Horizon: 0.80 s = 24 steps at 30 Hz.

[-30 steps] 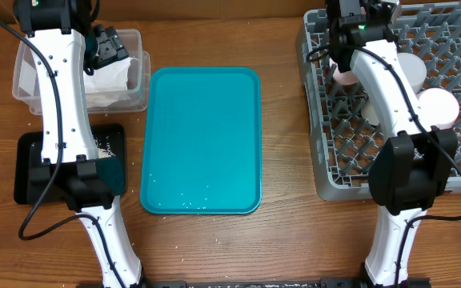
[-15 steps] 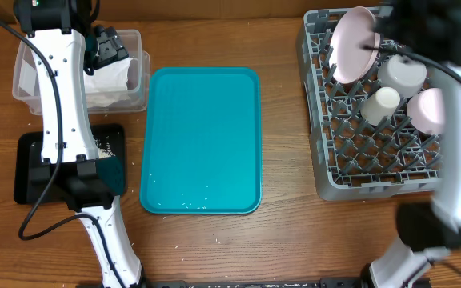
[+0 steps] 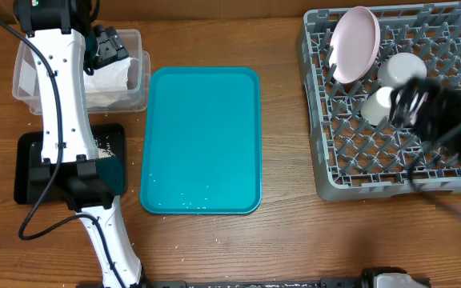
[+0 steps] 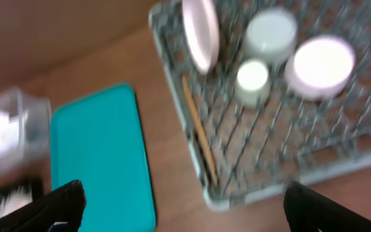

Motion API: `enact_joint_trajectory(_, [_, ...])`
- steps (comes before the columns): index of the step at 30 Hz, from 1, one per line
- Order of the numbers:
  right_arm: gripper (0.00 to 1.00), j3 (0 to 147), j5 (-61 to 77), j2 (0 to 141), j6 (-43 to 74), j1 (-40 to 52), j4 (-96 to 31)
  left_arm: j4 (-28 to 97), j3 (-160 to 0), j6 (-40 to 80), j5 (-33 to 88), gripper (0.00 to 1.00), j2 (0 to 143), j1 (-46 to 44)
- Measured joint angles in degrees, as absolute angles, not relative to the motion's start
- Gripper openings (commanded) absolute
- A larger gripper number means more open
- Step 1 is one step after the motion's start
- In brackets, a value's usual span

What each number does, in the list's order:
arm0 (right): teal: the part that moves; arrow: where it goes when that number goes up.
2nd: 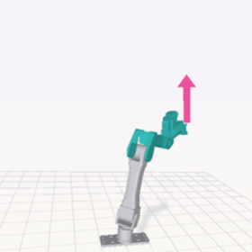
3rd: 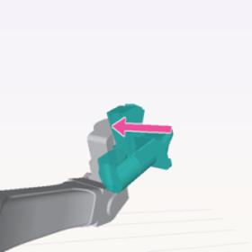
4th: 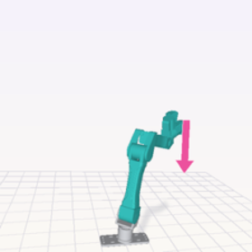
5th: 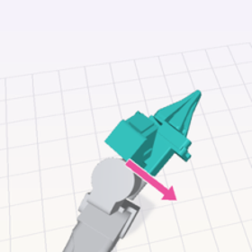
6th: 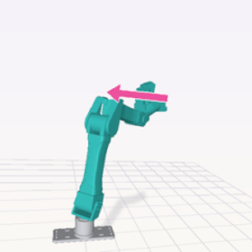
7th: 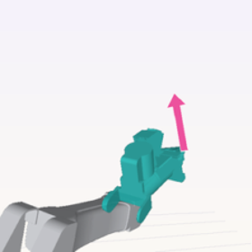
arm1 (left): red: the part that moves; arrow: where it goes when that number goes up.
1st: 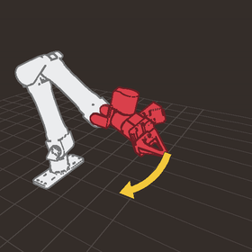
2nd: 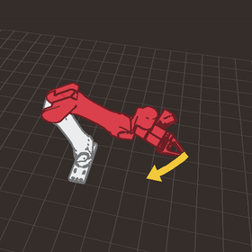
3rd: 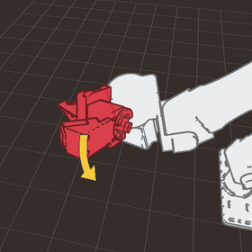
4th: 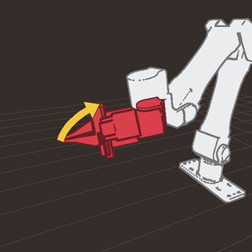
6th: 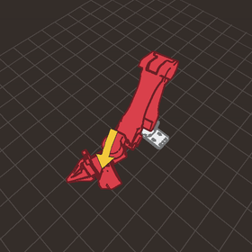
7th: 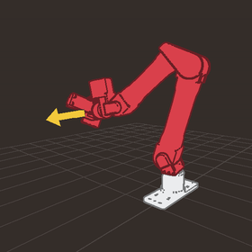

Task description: Sort waste into correct bins and load items into the dishwasher

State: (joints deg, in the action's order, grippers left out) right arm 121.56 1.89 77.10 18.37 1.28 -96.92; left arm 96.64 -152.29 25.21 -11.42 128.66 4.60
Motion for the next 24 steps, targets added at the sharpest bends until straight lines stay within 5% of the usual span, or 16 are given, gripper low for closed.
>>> enact_joint_trajectory(7, [1.00,105.38,9.78,60.16,18.17,1.28,-97.56,96.68,-152.29,25.21,-11.44,1.00,128.66,4.60])
enact_joint_trajectory(24, [1.00,104.29,11.51,51.51,8.64,1.28,-97.27,96.68,-152.29,25.21,-11.42,1.00,128.66,4.60])
